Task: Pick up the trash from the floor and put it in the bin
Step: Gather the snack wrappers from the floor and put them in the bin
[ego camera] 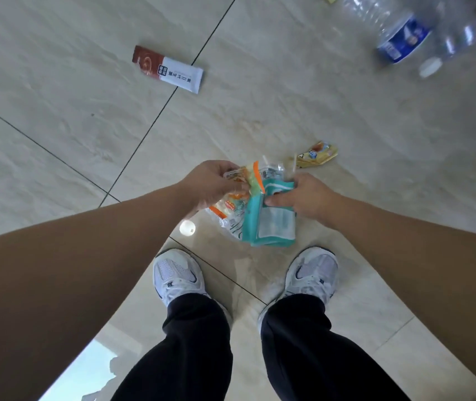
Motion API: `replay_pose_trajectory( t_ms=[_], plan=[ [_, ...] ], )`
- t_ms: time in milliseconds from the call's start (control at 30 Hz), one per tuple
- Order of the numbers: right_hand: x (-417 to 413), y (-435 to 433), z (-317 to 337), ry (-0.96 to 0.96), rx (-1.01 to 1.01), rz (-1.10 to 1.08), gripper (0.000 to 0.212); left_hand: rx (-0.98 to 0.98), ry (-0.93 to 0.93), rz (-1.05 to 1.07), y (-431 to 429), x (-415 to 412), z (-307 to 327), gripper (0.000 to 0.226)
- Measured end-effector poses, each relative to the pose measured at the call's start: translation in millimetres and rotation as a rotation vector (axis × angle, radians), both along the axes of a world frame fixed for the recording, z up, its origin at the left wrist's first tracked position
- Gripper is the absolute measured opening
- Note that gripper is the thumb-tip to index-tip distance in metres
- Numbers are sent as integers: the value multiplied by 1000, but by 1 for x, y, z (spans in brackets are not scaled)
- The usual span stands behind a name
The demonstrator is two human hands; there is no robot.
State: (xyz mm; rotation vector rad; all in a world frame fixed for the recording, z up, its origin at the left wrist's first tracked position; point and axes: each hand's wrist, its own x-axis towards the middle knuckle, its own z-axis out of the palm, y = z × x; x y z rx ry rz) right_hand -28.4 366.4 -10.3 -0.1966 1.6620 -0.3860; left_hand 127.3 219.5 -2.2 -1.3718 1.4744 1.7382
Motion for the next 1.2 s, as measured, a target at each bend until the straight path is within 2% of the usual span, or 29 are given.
replay_pose_trajectory(
  t_ms=[167,233,367,433,500,533,600,667,767,967,1200],
  plan=[
    [-39,29,-1,152,-6,-242,21,-281,30,-251,26,-67,-3,18],
    [-49,39,-7,205,17,-313,27,-415,47,-389,39,-91,-12,27],
    [-62,51,-29,201,30,-564,30,-524,-12,-516,56,-123,-41,42],
    [-62,50,-42,203,38,-631,29,-551,-38,-518,63,-131,-53,33],
    [-60,46,-55,239,62,-670,25,-561,-54,-529,69,-135,-62,10],
    [-59,44,-58,258,73,-685,24,-541,-69,-540,72,-136,-65,7],
    [-55,42,-62,266,65,-720,24,-461,-87,-523,74,-135,-70,22],
    [-52,46,-57,267,52,-734,23,-377,-82,-452,73,-131,-67,26],
    [-51,61,-33,256,33,-749,26,-236,-67,-365,69,-125,-43,15],
    [-56,108,61,124,23,-778,19,-18,-77,-419,74,-134,46,9],
    [-72,159,196,-112,-24,-1031,27,92,-147,-549,99,-175,184,28]
  ],
)
